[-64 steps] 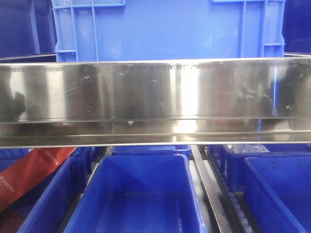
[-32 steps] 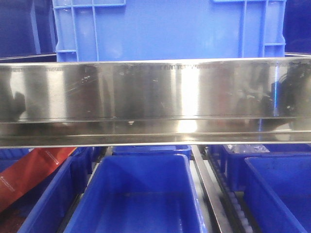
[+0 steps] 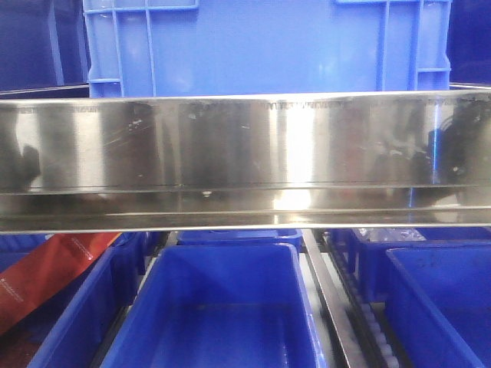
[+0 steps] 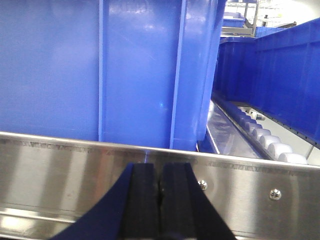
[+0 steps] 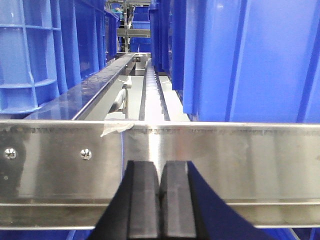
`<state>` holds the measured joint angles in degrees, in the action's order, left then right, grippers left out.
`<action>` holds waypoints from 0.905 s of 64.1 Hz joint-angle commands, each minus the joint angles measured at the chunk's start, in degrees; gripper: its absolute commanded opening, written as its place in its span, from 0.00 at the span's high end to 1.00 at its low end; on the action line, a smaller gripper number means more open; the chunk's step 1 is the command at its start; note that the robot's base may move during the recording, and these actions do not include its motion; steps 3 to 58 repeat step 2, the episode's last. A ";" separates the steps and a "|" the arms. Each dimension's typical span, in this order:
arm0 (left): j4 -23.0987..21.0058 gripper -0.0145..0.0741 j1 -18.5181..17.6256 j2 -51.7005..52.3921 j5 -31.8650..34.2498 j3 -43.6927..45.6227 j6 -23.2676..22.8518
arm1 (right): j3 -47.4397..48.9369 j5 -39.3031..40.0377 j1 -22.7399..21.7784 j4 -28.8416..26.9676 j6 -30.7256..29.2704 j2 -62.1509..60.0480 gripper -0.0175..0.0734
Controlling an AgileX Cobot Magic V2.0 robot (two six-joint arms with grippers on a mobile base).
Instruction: Place valve from conveyor to right shelf box
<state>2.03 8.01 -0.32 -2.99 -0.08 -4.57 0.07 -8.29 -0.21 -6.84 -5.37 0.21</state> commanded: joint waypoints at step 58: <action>0.20 0.96 0.22 0.32 1.07 0.08 0.07 | -0.07 1.37 -0.24 0.29 -0.01 -0.21 0.99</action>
